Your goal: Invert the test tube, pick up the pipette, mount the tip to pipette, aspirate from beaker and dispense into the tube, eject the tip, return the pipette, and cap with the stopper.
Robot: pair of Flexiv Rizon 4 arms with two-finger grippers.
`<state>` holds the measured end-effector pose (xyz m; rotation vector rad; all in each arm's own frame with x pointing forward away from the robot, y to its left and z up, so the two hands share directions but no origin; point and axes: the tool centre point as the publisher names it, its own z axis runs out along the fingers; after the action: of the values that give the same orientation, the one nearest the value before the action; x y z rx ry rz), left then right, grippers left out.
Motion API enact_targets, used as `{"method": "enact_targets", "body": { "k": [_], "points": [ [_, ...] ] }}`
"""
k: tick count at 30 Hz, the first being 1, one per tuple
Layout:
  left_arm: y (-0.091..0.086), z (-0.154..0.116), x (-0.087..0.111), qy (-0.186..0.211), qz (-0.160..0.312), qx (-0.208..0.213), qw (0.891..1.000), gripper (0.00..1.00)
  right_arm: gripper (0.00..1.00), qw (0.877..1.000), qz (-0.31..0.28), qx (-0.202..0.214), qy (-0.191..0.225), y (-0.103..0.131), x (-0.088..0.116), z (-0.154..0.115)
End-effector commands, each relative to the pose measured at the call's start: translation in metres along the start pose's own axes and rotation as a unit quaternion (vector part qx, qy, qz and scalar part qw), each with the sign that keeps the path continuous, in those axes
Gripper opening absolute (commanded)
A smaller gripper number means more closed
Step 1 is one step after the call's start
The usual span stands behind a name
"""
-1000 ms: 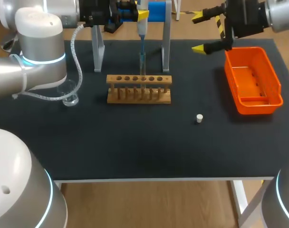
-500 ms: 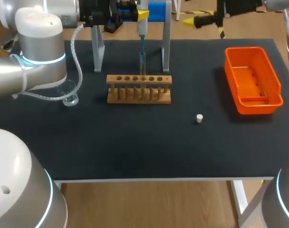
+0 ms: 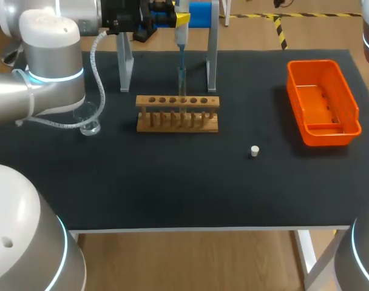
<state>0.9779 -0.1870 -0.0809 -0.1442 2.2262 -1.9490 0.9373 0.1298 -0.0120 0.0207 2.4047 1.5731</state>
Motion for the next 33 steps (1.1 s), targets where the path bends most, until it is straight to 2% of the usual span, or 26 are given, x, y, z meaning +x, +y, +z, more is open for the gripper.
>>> {"method": "enact_targets", "body": {
  "k": [1, 10, 20, 26, 33],
  "points": [
    [0.000, 0.001, -0.001, 0.000, 0.000, 0.000, 1.000, 0.00, 0.00, 1.000, 0.000, 0.002, 0.001, 0.001, 0.000, 0.000],
    [0.000, 0.001, -0.001, 0.000, 0.000, 0.000, 1.000, 0.00, 0.00, 1.000, 0.000, 0.002, 0.001, 0.001, 0.000, 0.000],
    [0.000, 0.001, -0.001, 0.000, 0.000, 0.000, 1.000, 0.00, 0.00, 0.997, 0.078, -0.015, 0.006, 0.024, -0.012, 0.022],
    [0.000, 0.001, -0.001, 0.000, 0.000, 0.000, 1.000, 0.00, 0.00, 0.996, 0.089, -0.016, 0.008, 0.035, -0.016, 0.039],
    [0.000, 0.001, -0.001, 0.000, 0.000, 0.000, 1.000, 0.00, 0.00, 0.995, 0.104, 0.003, 0.006, 0.044, -0.020, 0.060]
  ]
}}
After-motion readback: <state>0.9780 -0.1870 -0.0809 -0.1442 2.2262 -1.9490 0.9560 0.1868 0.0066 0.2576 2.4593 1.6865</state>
